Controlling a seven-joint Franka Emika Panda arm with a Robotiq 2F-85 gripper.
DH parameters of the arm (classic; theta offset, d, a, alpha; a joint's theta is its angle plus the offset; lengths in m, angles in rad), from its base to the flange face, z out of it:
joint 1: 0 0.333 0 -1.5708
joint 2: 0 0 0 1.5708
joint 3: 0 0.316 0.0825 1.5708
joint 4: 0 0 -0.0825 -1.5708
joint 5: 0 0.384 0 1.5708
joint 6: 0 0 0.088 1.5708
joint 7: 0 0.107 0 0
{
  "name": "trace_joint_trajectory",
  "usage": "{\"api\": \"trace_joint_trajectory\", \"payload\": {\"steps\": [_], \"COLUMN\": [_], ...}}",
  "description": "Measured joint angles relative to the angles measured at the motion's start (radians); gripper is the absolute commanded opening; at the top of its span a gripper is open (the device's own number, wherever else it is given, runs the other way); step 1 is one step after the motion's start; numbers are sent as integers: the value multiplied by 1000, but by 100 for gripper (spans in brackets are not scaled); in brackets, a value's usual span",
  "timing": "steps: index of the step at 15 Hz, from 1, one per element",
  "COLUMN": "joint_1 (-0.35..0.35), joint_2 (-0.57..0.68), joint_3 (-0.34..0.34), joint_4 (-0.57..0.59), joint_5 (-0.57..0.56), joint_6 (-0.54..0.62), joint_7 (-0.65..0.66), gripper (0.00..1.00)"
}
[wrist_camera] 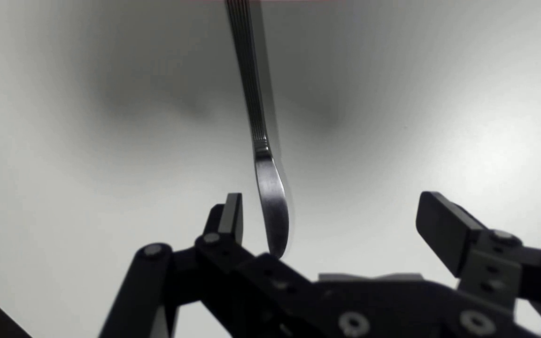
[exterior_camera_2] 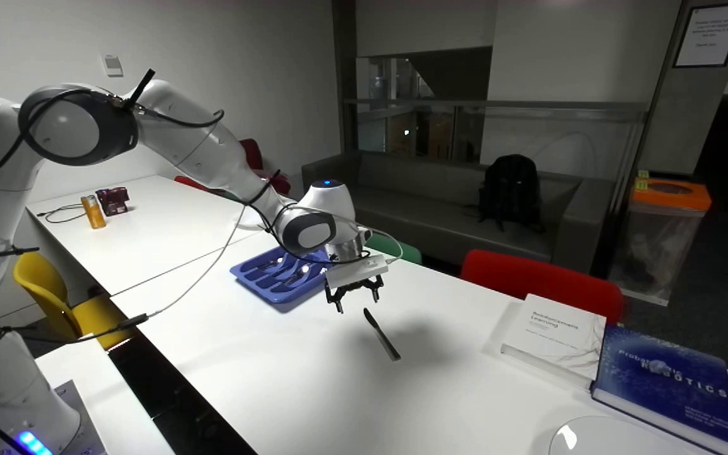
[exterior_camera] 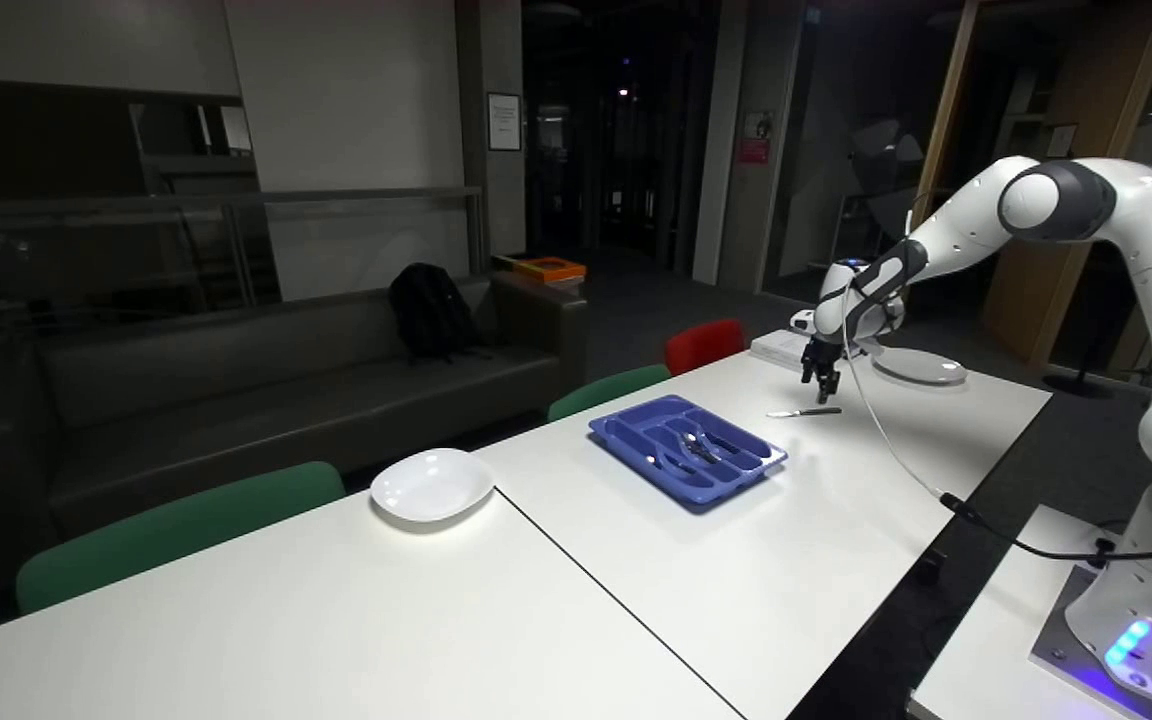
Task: Pick up the silver cutlery from the counter and place it on the blue tray
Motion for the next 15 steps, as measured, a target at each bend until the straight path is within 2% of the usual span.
{"api": "trace_joint_trajectory", "payload": {"steps": [4, 7, 11, 15], "joint_1": [-59, -75, -77, -74], "joint_2": [11, 38, 80, 122], "joint_3": [37, 45, 44, 35], "joint_4": [6, 28, 72, 118], "joint_5": [79, 118, 132, 132], "joint_6": [-12, -49, -99, -102], "joint_7": [-134, -206, -227, -227], "gripper": [100, 100, 100, 100]}}
